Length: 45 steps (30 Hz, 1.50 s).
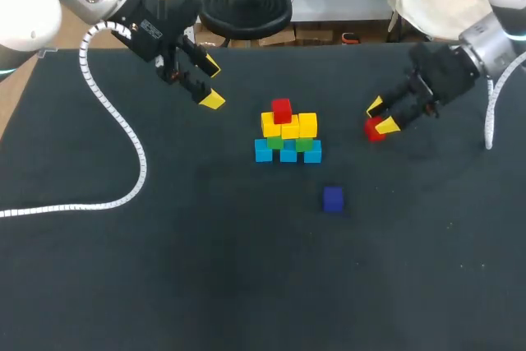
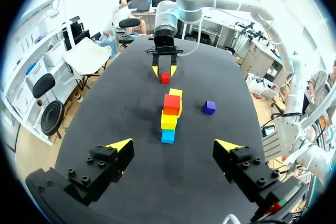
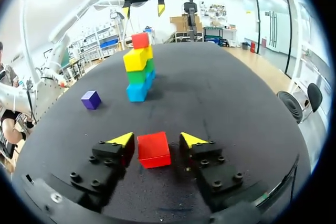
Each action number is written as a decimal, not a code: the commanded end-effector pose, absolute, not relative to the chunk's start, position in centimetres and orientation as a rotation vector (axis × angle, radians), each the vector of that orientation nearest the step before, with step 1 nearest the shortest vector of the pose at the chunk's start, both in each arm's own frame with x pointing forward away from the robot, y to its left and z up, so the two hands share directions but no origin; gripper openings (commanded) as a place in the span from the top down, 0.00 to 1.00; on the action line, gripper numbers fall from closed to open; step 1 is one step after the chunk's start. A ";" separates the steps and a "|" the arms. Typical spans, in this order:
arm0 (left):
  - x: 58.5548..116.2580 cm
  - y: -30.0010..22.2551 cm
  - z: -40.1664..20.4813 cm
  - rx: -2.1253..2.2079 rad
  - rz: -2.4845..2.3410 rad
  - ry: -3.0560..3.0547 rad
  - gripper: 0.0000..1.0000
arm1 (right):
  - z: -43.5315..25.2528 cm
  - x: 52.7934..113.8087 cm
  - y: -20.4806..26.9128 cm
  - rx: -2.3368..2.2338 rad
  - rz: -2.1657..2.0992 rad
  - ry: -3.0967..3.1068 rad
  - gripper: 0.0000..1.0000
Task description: Place the blue cubes, place green cubes on the blue cubes, place the yellow cubes on the green cubes, then place the red cubes on the yellow cubes, and place purple cube on the red cubes.
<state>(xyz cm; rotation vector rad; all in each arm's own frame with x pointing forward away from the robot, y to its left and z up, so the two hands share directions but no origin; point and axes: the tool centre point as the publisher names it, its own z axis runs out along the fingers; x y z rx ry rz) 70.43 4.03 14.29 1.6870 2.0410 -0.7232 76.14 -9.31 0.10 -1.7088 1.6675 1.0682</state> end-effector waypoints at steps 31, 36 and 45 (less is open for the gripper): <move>70.4 4.0 14.3 1.686 -0.719 2.045 0.00 | 6.8 75.9 -15.0 -1.826 1.134 1.229 0.00; 70.4 4.0 14.3 1.686 -0.719 2.045 0.00 | 8.1 75.6 -13.5 -1.859 1.104 1.175 0.00; 70.4 4.0 14.3 1.686 -0.719 2.045 0.00 | 7.3 73.1 -10.1 -1.844 1.092 1.270 0.00</move>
